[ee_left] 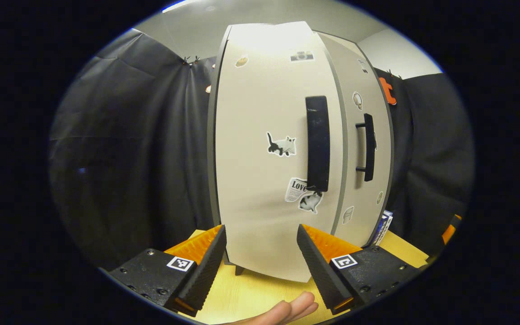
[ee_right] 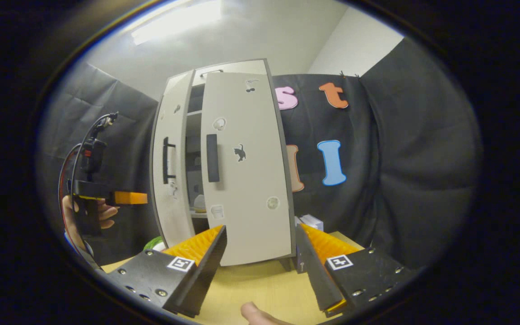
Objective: Grab one shoe with the right hand and put it into the shoe cabinet, grab the other shoe with the left hand and put it into the shoe cabinet; then close the right door with the right hand and the left door with the left hand.
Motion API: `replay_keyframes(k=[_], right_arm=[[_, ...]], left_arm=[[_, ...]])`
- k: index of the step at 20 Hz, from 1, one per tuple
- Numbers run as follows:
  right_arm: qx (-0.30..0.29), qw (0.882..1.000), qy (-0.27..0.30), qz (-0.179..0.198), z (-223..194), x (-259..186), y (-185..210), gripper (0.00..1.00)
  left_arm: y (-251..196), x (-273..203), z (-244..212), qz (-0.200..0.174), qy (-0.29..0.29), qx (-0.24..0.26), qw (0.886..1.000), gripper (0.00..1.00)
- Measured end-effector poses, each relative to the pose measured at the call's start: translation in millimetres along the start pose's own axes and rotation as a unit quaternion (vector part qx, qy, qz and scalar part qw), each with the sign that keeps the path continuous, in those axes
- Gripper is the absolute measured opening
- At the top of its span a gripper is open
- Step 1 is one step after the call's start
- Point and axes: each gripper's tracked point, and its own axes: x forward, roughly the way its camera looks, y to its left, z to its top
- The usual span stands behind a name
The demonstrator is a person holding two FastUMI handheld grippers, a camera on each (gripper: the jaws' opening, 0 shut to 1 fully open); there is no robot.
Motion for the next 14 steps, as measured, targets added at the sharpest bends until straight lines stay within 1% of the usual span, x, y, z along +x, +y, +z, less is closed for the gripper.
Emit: replay_keyframes(k=[1,4,7,8,9,11,12,13,14], right_arm=[[-0.001,1.0,-0.003,0.001,2.1,-0.9,1.2,0.91],[-0.005,1.0,-0.005,0.001,6.4,-3.6,4.7,0.91],[-0.006,1.0,-0.01,0.005,9.6,-11.8,10.6,0.91],[-0.006,1.0,-0.011,0.004,10.5,-13.7,11.5,0.91],[-0.006,1.0,-0.011,0.004,10.4,-16.9,12.6,0.91],[-0.007,1.0,-0.009,0.001,11.2,-19.7,13.7,0.91],[-0.01,1.0,-0.008,0.0,11.8,-21.2,13.6,0.9],[-0.012,1.0,-0.008,-0.001,10.8,-21.2,14.2,0.9],[-0.013,1.0,-0.008,-0.001,11.1,-22.2,14.7,0.91]], left_arm=[[2.3,-5.1,-1.2,0.002,-0.002,0.0,1.0,0.95],[10.3,-15.9,3.1,0.016,-0.014,0.0,1.0,0.95],[12.2,-29.1,4.3,0.011,-0.024,-0.004,1.0,0.95],[12.0,-32.6,5.6,0.01,-0.027,-0.003,1.0,0.99],[13.6,-36.0,4.1,0.011,-0.029,-0.001,1.0,0.95],[14.8,-42.9,4.5,0.012,-0.032,0.002,0.999,0.95],[14.2,-45.7,5.2,0.01,-0.036,0.002,0.999,0.98],[14.2,-49.8,4.8,0.009,-0.037,0.002,0.999,0.96],[13.1,-53.8,4.3,0.007,-0.037,0.005,0.999,0.96]])
